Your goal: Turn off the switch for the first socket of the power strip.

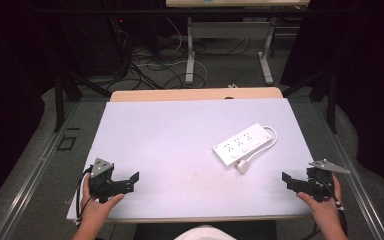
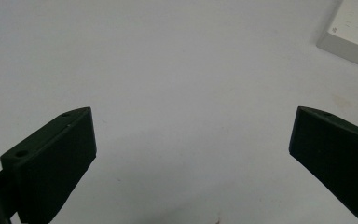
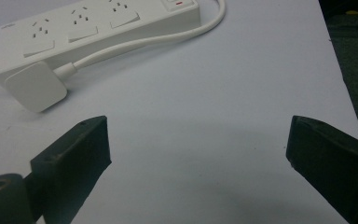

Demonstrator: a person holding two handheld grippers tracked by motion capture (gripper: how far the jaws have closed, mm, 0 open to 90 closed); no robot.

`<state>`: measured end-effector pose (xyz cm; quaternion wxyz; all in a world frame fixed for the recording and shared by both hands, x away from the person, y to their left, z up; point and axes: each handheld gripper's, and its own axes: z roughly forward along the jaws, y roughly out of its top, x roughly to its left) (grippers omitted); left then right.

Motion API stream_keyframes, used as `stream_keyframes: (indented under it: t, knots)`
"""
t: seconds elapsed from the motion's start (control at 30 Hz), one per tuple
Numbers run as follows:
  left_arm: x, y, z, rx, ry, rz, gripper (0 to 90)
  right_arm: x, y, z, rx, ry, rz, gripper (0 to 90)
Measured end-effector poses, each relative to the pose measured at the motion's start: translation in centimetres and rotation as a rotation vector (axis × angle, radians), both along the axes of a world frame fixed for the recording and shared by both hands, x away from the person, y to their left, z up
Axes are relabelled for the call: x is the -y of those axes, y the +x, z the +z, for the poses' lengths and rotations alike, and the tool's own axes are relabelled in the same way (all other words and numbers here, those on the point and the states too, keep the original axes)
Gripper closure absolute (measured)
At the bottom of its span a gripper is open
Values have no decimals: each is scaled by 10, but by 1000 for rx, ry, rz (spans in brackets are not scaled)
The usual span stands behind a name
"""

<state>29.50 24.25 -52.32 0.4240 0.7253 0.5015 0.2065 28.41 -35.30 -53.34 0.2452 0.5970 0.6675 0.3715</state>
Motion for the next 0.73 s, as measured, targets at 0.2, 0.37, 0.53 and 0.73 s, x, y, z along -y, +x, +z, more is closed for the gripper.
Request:
stream_keyframes:
  t: [0.2, 0.37, 0.53, 0.73]
  knots:
    - [0, 0, 0, 1, 0, 1, 2, 1, 1, -3, -24, 27, -18, 60]
    - [0, 0, 0, 2, 0, 0, 2, 2, 2, -5, -28, 24, -21, 61]
    - [0, 1, 0, -1, -2, -2, 2, 2, 3, -6, -21, 24, -29, 62]
    - [-1, 1, 0, 0, -3, -1, 2, 3, 4, -7, -50, 33, -36, 62]
